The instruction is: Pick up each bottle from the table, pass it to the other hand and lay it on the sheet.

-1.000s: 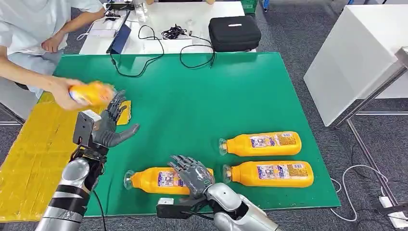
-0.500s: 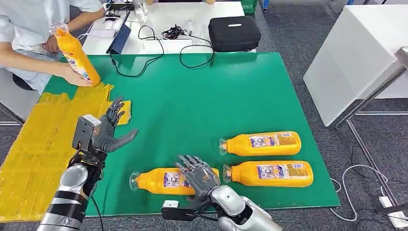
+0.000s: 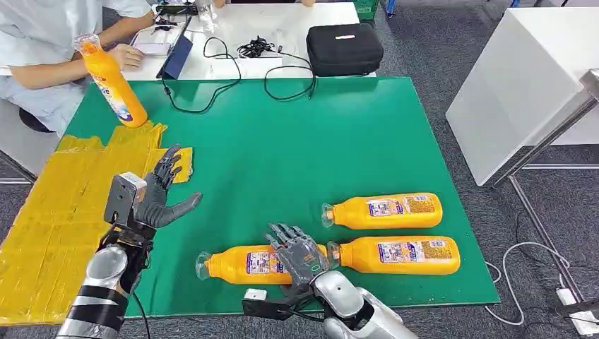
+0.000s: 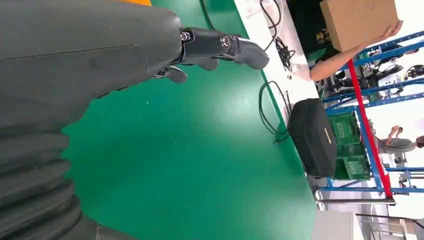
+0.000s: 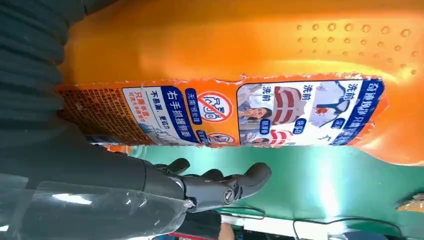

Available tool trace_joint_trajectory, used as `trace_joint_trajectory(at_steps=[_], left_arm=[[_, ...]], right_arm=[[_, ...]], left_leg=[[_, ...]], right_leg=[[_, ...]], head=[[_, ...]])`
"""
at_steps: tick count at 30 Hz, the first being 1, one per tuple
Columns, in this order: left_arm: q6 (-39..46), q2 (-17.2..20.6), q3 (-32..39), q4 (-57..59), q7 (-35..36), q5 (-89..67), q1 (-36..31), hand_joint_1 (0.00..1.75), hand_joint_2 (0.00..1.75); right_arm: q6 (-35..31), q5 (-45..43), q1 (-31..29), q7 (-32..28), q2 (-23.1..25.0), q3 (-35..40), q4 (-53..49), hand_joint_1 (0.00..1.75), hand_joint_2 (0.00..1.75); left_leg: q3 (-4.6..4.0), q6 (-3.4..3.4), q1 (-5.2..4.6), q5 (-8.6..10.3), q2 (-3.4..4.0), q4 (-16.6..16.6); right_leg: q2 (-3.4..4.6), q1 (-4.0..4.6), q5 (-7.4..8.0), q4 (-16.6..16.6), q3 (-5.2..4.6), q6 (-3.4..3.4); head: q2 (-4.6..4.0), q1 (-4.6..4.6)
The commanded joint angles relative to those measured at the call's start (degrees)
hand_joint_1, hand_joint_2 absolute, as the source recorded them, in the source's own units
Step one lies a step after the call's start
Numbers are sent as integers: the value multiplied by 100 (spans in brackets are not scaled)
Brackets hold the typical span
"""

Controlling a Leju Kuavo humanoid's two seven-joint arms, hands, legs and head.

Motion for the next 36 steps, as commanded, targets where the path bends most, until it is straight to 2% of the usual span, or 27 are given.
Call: trace_joint_trajectory(at_steps=[1,6,7,8,9,10,14,18,19,24,28,36], left_arm=[[-20,-55,100,112,36,-25,-79,0,175],[-21,-55,98,108,38,-25,-74,0,175],[-21,-55,99,105,38,-25,-72,0,175],[-19,-63,96,96,38,-25,-73,0,175],[-17,-73,94,85,38,-25,-71,0,175],[-15,-82,88,76,38,-25,-73,0,175],[-10,-99,66,54,39,-24,-76,0,175],[-16,-106,67,30,41,-3,-72,0,175],[-18,-112,68,25,41,4,-69,0,175],[-19,-139,63,-5,39,40,-56,0,175],[-19,-139,60,-37,34,67,-45,0,175],[-13,-141,73,-90,32,78,-22,0,175]], right_arm=[[16,-6,-70,16,4,-106,207,0,175],[20,-29,-62,18,11,-126,212,0,175],[26,-42,-60,16,15,-134,215,45,175],[37,-53,-76,17,13,-147,235,133,175],[51,-67,-85,18,19,-163,258,164,175],[85,-96,-105,12,21,-181,295,175,175],[163,-175,-155,-27,17,-215,377,175,175],[213,-225,-198,-43,32,-248,452,175,175],[222,-247,-203,-49,38,-266,467,175,175],[250,-309,-228,-65,57,-356,538,175,175],[236,-336,-240,-76,59,-426,525,175,175],[240,-353,-221,-75,58,-486,505,175,175]], left_leg=[[19,-6,2,-7,2,-2],[24,-7,3,-9,2,-2],[17,-5,1,-5,0,-3],[32,-8,4,-13,2,-1],[22,-6,1,-8,1,-3],[11,-4,1,-3,0,-3],[32,-8,4,-13,0,0],[15,-5,0,-5,1,-3],[36,-8,4,-14,2,-1],[14,-4,1,-3,-1,-4],[37,-8,2,-13,0,-4],[11,-4,0,-2,-1,-4]], right_leg=[[-3,2,-6,-4,20,-2],[-4,3,-8,-4,25,-3],[-4,1,-5,-3,17,-2],[-5,4,-11,-4,33,-3],[-5,2,-7,-3,22,-2],[-4,2,-3,-4,12,-2],[-6,4,-12,-3,34,-3],[-4,1,-4,-3,16,-1],[-6,4,-12,-4,37,-3],[-4,1,-3,-5,15,-1],[-6,3,-12,-6,39,-3],[-4,0,-2,-4,13,-1]], head=[[0,0],[0,0],[0,0],[0,2],[0,0],[0,0],[0,0],[0,0],[0,2],[0,0],[0,0],[0,0]])
